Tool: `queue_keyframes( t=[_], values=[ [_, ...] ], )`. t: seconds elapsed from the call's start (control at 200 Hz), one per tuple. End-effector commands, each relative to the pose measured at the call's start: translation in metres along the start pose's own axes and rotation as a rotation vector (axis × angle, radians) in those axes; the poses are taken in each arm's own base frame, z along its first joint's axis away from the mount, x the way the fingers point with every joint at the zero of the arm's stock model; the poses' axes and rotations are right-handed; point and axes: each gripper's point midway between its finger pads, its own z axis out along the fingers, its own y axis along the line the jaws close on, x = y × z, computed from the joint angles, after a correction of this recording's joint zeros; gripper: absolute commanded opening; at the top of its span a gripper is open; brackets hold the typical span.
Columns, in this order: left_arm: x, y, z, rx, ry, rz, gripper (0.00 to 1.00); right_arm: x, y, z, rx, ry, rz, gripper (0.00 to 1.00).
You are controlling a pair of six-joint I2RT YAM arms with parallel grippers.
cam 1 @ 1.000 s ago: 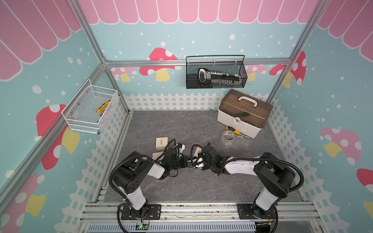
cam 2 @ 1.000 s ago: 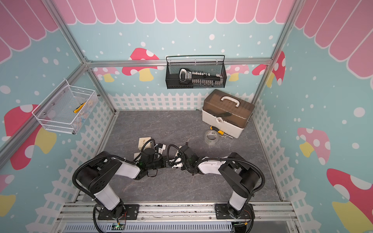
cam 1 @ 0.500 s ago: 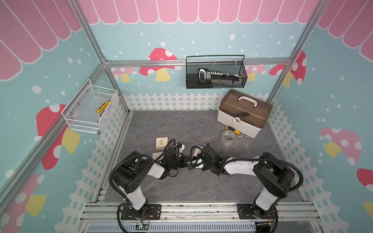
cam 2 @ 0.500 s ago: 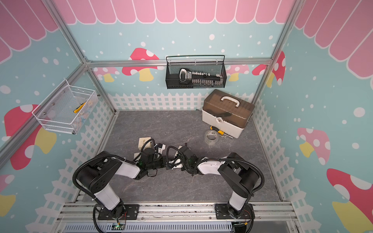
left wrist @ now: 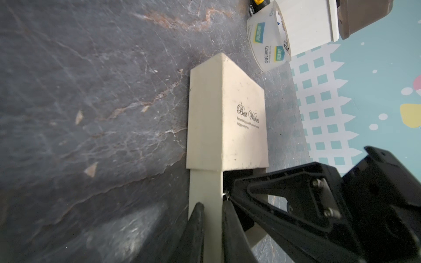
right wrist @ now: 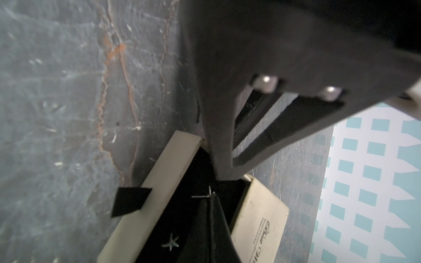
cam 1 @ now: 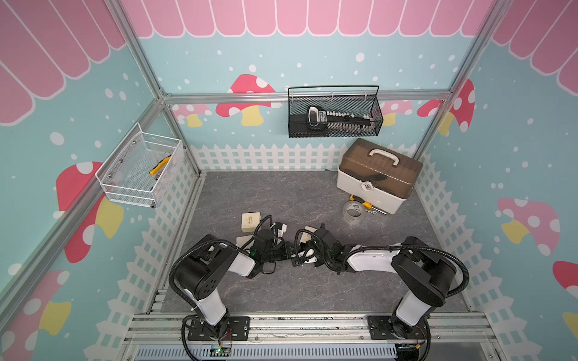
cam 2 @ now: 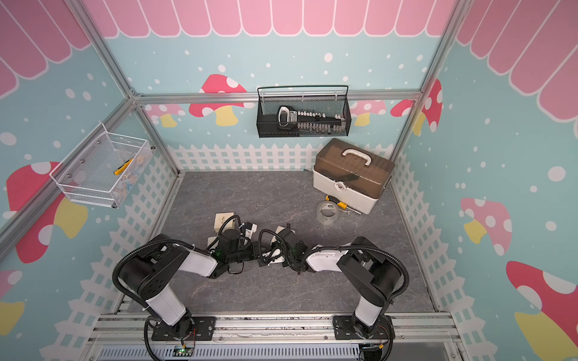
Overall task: Place the earrings into the drawer-style jewelry box
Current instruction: Insert the earring into the inner lining.
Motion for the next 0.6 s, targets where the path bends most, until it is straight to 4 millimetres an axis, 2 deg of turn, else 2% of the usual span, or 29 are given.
queue_keyframes(
  t=[0.0,0.235,0.345,0.595],
  values=[
    [-0.007,-0.009,0.003,0.031,-0.009,0.024,0.18,-0.001,0.022,0.001,-0.064,-0.018,-0.026,0.00],
    [-0.013,-0.016,-0.003,0.052,-0.031,0.025,0.28,-0.012,0.001,-0.003,0.010,-0.061,0.081,0.00],
    [-0.016,-0.013,-0.009,0.057,-0.052,0.006,0.32,-0.015,-0.008,-0.007,0.044,-0.074,0.108,0.00],
    [-0.022,-0.007,-0.016,0.059,-0.078,-0.019,0.35,-0.013,-0.015,-0.006,0.073,-0.061,0.102,0.00]
  ],
)
